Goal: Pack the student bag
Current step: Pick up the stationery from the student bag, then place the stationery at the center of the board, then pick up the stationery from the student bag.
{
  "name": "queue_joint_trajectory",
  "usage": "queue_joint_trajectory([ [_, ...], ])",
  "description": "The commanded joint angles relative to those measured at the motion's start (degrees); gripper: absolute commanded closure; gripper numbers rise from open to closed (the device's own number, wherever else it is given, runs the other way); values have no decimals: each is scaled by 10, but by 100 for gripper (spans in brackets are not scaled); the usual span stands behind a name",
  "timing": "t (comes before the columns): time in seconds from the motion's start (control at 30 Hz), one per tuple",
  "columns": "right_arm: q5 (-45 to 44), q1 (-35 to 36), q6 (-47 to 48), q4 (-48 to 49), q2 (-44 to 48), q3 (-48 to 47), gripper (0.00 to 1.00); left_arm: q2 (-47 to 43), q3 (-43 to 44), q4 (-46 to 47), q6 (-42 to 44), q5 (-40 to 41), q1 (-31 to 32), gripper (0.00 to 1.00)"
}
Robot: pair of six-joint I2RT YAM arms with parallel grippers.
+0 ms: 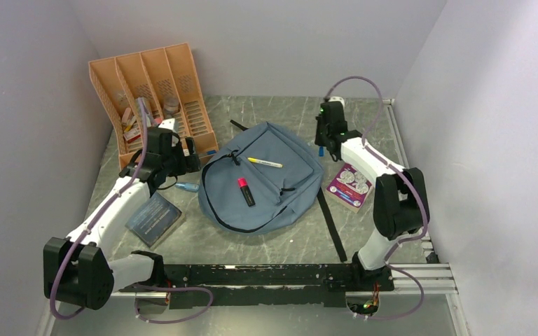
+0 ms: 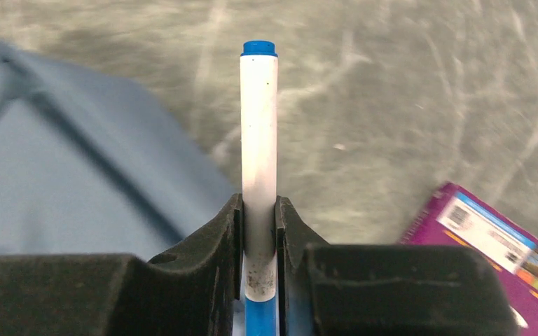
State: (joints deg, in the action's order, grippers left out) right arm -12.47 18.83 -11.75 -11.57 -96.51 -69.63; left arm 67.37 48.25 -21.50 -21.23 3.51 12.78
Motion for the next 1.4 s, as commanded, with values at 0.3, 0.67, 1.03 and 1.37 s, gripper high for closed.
queue_joint_trajectory([
  [0.3,-72,-67,-14,-21,-123,-9,84,8,7,8,6,-33,-6,11],
  [0.67,-68,-89,-17,-36,-160,-17,56,17,9,5,8,-43,-6,11],
  [1.03,66,-45,37,35,32,21,45,20,10,3,10,-43,-7,11],
  [1.37,217,117,247,-29,-41,-42,40,17,9,2,13,-45,-9,12],
])
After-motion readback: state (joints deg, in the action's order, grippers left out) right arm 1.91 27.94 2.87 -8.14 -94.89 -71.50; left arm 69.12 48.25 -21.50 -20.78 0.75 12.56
